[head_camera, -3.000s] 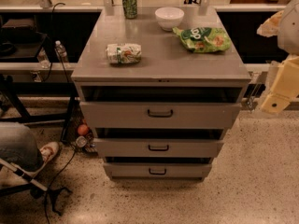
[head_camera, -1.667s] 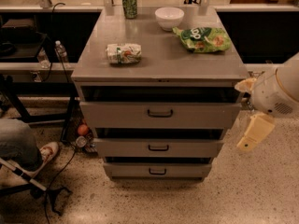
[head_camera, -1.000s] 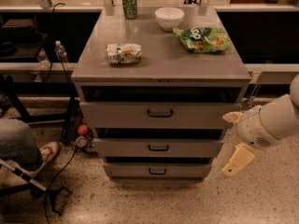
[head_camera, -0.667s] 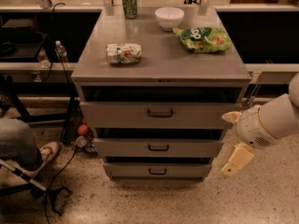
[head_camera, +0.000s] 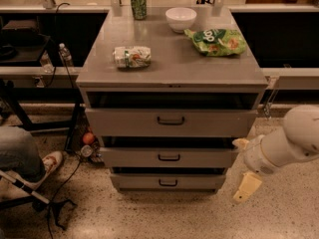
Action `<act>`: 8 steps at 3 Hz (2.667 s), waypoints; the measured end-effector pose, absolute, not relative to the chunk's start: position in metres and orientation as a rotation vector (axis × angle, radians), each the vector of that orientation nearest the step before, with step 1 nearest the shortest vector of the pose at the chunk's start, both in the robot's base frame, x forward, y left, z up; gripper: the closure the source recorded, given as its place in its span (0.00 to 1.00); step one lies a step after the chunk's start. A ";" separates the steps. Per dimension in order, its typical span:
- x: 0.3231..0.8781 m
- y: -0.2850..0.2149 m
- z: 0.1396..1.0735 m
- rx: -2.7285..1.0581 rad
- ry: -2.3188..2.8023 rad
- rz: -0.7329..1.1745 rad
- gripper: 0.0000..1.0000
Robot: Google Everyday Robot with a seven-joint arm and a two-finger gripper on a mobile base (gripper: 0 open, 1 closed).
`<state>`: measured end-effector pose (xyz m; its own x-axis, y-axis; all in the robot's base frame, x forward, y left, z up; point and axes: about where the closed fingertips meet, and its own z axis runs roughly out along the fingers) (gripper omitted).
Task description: Open bottom drawer
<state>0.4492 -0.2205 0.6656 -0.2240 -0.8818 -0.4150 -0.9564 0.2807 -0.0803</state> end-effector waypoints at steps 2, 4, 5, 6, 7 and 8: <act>0.457 -0.240 0.524 -1.665 2.151 0.436 0.00; 0.448 -0.225 0.418 -1.547 2.105 0.631 0.00; 0.449 -0.226 0.417 -1.549 2.103 0.631 0.00; 0.448 -0.223 0.385 -1.535 2.086 0.683 0.00; 0.465 -0.214 0.325 -1.529 2.028 0.680 0.00; 0.482 -0.205 0.282 -1.498 1.983 0.650 0.00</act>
Offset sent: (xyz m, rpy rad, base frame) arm 0.0084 -0.0302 -0.2323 0.1878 0.1131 0.0449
